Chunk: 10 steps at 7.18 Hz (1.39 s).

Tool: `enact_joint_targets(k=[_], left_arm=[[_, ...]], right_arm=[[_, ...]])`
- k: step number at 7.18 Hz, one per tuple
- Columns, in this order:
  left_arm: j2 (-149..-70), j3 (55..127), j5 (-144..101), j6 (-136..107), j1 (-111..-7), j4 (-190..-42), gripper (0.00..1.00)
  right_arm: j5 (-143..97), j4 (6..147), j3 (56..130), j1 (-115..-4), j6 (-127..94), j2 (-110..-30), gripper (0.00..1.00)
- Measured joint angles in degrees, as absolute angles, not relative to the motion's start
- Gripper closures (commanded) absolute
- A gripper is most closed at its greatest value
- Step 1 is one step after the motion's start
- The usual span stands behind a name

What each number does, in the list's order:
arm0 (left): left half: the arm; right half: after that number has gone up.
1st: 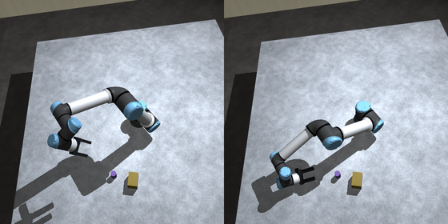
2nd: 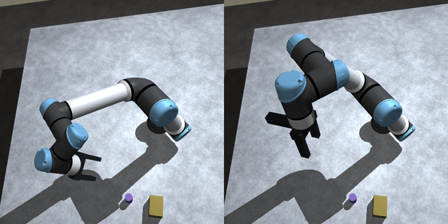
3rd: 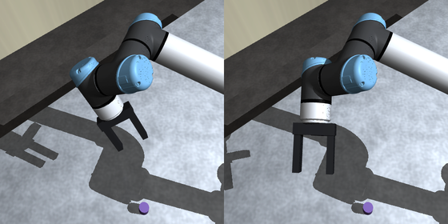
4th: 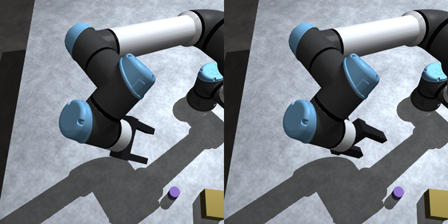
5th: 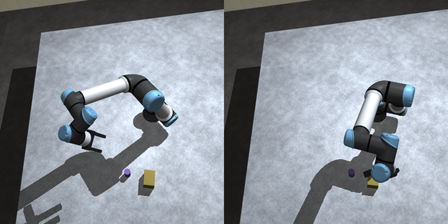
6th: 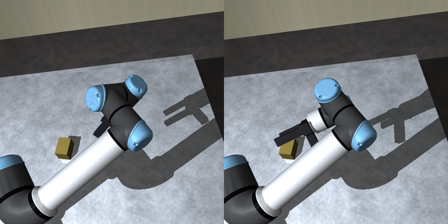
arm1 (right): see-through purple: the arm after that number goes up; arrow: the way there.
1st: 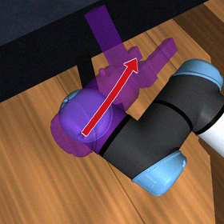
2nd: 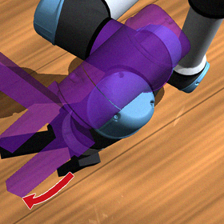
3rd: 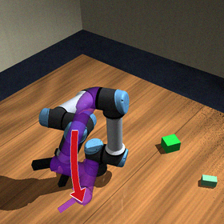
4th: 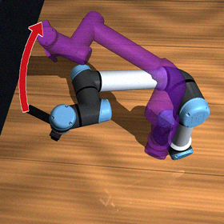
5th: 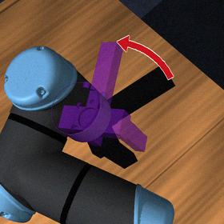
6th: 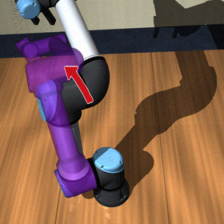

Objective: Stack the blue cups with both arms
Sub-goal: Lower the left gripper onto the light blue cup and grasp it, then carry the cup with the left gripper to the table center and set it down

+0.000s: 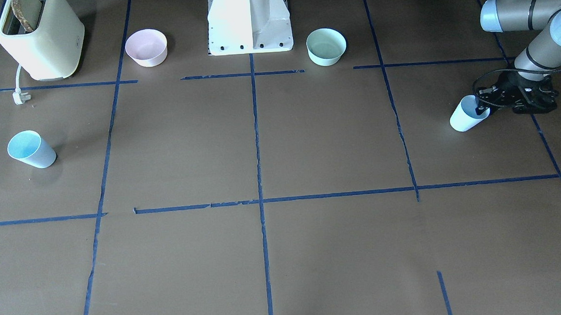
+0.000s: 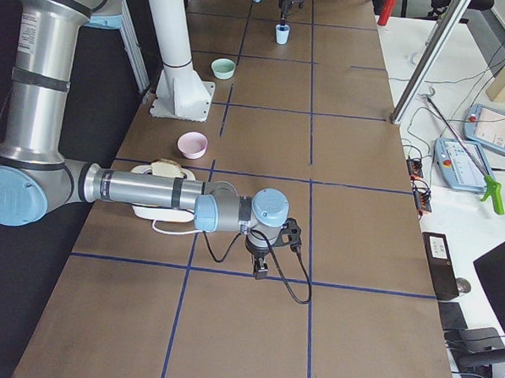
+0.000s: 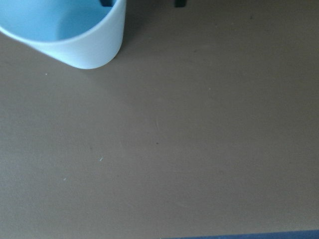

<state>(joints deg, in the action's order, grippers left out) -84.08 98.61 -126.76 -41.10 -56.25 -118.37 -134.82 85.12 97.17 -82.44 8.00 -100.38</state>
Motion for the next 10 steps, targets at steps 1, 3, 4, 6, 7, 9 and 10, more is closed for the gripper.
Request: enact_joint_targets(k=[1,3,4,6,7,9,10], left_arm=[[-84.87,99.48,-127.45,-41.95,-56.25,-118.22,1.0],[-88.03,102.62,-130.59,-45.54,-56.25,-117.61,1.0],[-91.88,103.46,-131.27,-47.91,-56.02,-116.36,1.0],[-104.85,103.51,-130.64,-50.26,-52.36,-106.36,1.0],[-112.59,102.63,-127.55,-51.07,-47.94,-99.52,1.0],[-126.39,95.91,-120.86,-57.94,-40.82,-93.65,1.0],[-132.88,90.53,-118.87,-61.38,-38.74,-93.09,0.99]], right_arm=[[-134.82,85.1,97.15,-82.44,8.0,-100.37,0.0],[-134.82,85.08,97.17,-82.44,8.0,-100.37,0.0],[-134.83,85.08,97.2,-82.44,8.0,-100.37,0.0],[-134.82,85.08,97.2,-82.44,7.98,-100.37,0.0],[-134.82,85.08,97.21,-82.44,7.94,-100.37,0.0],[-134.82,85.08,97.23,-82.44,7.92,-100.37,0.0],[-134.82,85.08,97.26,-82.44,7.91,-100.37,0.0]])
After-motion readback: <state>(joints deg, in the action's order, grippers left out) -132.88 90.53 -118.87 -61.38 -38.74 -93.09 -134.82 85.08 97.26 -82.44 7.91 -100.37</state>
